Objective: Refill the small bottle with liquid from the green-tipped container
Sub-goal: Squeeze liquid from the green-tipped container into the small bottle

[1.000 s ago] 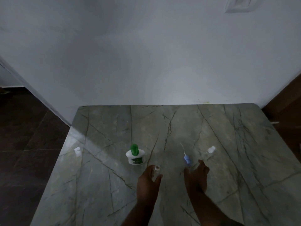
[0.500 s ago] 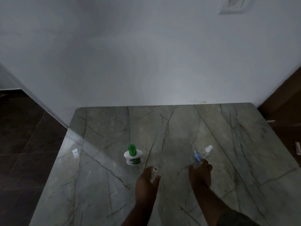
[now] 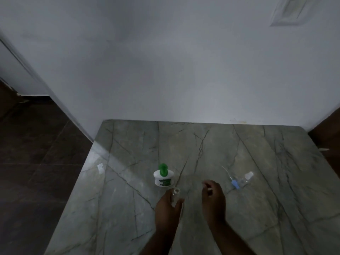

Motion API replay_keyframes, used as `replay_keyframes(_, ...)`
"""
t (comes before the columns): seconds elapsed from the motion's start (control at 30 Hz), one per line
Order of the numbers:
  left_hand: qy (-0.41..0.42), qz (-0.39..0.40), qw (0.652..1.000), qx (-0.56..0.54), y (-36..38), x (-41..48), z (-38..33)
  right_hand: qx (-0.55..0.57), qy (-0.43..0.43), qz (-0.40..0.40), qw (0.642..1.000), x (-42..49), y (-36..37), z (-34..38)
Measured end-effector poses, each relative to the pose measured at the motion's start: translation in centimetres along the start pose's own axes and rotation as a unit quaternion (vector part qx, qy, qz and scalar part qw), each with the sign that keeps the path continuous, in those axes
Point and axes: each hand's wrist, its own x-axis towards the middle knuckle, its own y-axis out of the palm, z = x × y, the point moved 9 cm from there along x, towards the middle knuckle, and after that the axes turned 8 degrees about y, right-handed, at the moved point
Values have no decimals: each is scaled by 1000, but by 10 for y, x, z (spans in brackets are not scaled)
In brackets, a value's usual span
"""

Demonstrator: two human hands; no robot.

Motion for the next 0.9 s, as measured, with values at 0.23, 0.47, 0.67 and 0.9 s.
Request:
replay_keyframes(0.23, -19, -33, 999, -12, -32, 18, 7, 37, -75, 265, 961, -2, 76, 126)
replay_keyframes(0.47, -24, -35, 998, -40, -35, 28, 1, -39, -87, 315, 944, 8, 98, 132)
replay_keyframes(0.67, -11, -52, 997, -55, -39, 22, -2, -7, -41, 328, 944, 11, 102, 125)
replay_keyframes(0.9, 3, -66, 996, -66, -45, 16, -1, 23, -7, 345, 938, 11, 102, 130)
